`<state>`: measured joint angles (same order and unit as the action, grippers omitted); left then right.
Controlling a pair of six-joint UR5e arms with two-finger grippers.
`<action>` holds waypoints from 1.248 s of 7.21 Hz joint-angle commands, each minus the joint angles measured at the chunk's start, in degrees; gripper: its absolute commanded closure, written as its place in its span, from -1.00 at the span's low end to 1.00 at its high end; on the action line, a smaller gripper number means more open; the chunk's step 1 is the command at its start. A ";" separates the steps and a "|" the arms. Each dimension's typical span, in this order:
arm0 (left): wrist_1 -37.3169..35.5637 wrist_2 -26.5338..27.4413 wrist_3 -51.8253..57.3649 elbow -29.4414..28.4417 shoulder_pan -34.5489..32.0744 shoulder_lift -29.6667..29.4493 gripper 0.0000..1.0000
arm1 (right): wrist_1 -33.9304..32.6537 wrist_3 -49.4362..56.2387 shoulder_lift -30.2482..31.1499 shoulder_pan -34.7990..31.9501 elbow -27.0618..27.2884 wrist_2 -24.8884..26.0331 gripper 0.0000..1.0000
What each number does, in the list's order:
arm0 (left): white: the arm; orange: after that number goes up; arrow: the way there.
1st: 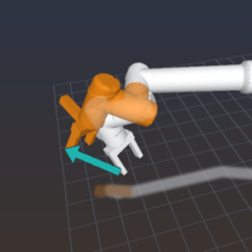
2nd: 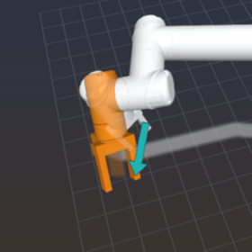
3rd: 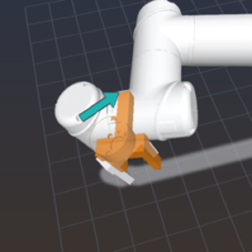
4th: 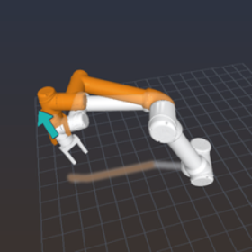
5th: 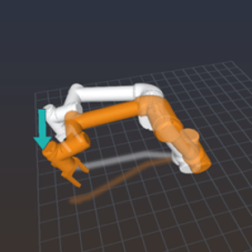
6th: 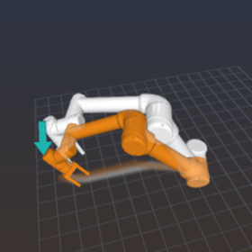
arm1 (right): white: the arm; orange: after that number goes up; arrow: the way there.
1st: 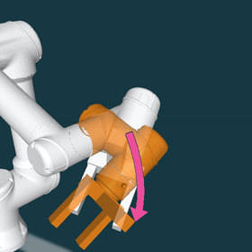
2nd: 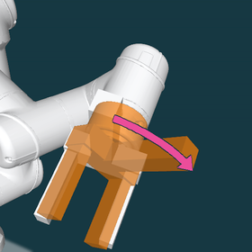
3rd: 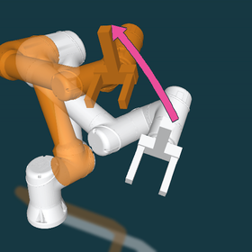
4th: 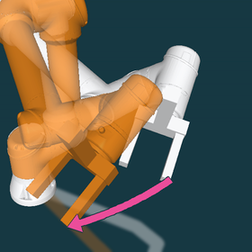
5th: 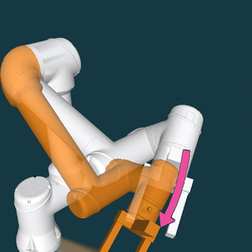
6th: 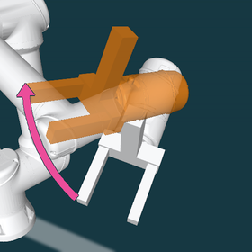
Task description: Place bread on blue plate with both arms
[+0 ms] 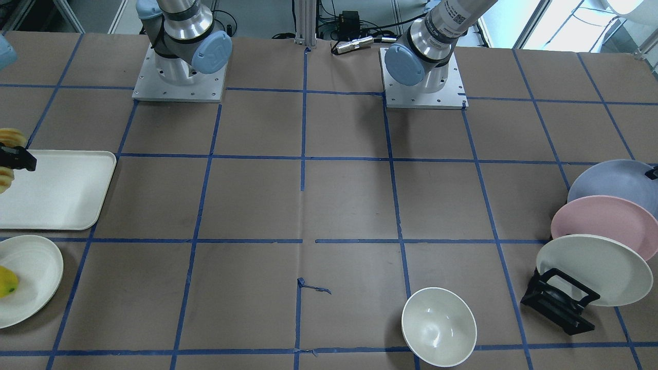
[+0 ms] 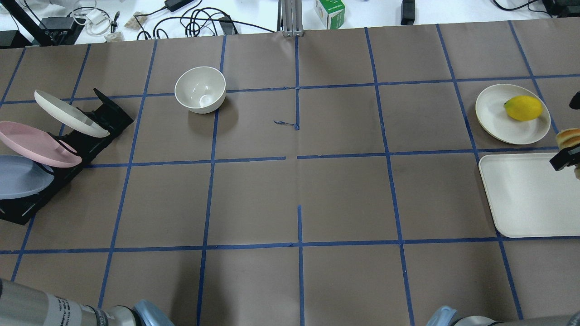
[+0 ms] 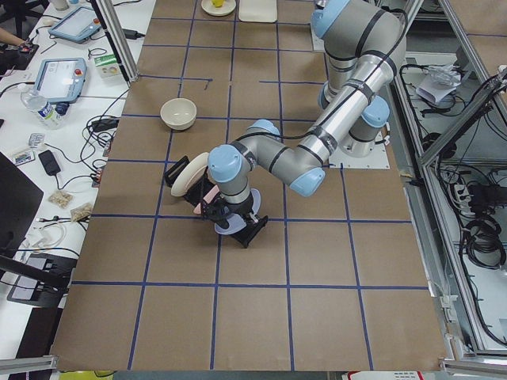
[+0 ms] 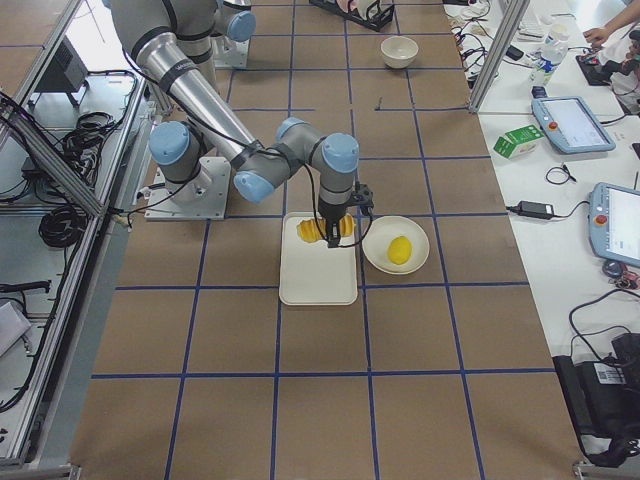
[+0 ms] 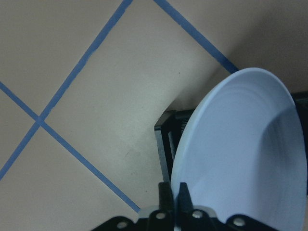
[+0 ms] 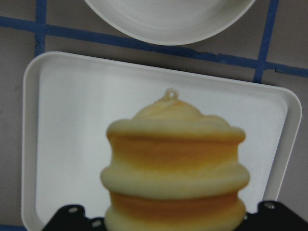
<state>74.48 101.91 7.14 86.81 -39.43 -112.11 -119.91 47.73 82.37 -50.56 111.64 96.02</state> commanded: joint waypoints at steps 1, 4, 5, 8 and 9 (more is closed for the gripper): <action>2.14 3.80 0.24 -0.50 1.10 1.10 1.00 | 11.75 -5.34 3.65 -2.95 -3.34 -3.01 1.00; 6.27 9.68 2.08 -2.59 4.96 4.78 1.00 | 19.88 -19.11 9.63 -14.70 -5.46 -3.47 1.00; 10.99 9.89 2.26 -4.70 5.32 5.58 1.00 | 20.33 -22.47 10.26 -17.88 -5.64 -3.56 1.00; 29.97 4.05 8.13 -6.48 4.19 8.74 1.00 | 20.07 -31.52 10.44 -24.04 -5.64 -8.03 1.00; 31.58 -2.79 8.42 -5.70 2.18 8.49 1.00 | 19.55 -34.08 10.44 -26.50 -5.73 -8.04 1.00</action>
<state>102.28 105.69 14.38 80.63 -35.60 -103.83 -99.92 17.11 92.78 -74.23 105.98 88.54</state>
